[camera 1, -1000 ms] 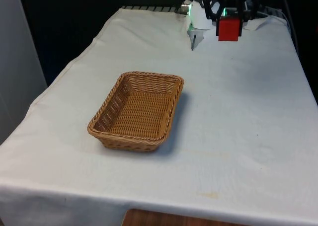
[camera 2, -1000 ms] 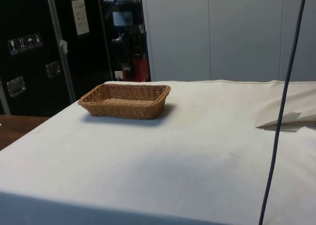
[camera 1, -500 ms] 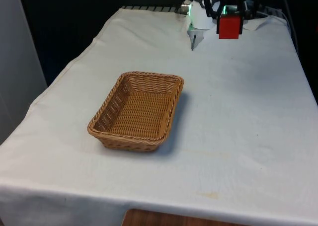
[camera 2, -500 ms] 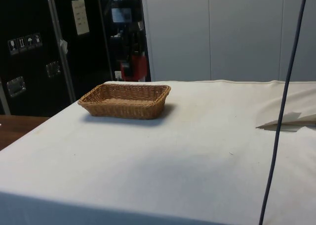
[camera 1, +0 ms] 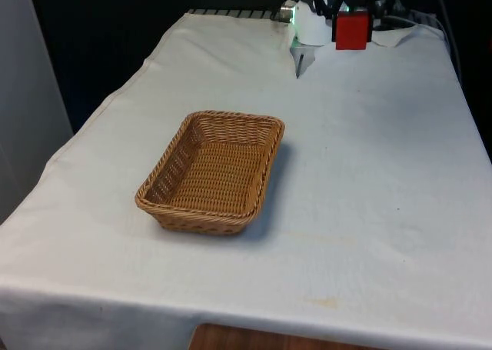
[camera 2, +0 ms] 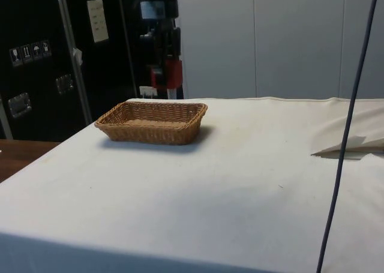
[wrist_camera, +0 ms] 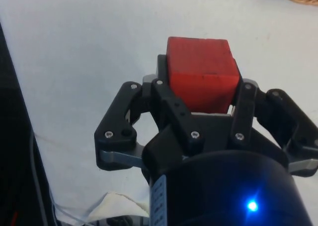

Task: Pick up the cube and place it into the basket.

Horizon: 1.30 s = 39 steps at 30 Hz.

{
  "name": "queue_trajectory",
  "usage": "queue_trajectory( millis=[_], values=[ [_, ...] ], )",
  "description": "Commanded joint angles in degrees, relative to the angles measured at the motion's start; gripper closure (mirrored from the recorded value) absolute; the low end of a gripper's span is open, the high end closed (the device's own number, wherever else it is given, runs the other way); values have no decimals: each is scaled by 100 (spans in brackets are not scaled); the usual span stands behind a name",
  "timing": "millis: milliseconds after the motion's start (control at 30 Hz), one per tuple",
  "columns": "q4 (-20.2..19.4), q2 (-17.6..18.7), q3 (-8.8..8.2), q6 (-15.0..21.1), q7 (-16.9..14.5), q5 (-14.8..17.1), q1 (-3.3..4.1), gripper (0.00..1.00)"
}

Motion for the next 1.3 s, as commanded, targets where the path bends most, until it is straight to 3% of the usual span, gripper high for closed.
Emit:
queue_trajectory(
  millis=[0,267,300,800,867,933,1133,1200,1267],
  values=[
    [-29,-52,-17,-17,-63,-6,-17,100],
    [52,11,-149,-74,-327,46,-57,100],
    [-6,-34,-138,-11,-264,0,-34,100],
    [493,424,-533,-223,-888,258,-97,100],
    [458,407,-544,-155,-831,183,-69,100],
    [613,539,-625,-264,-1026,321,-109,100],
    [796,699,-773,-332,-1232,407,-138,100],
    [773,699,-791,-258,-1192,350,-109,100],
    [859,751,-831,-350,-1312,430,-149,100]
  ],
)
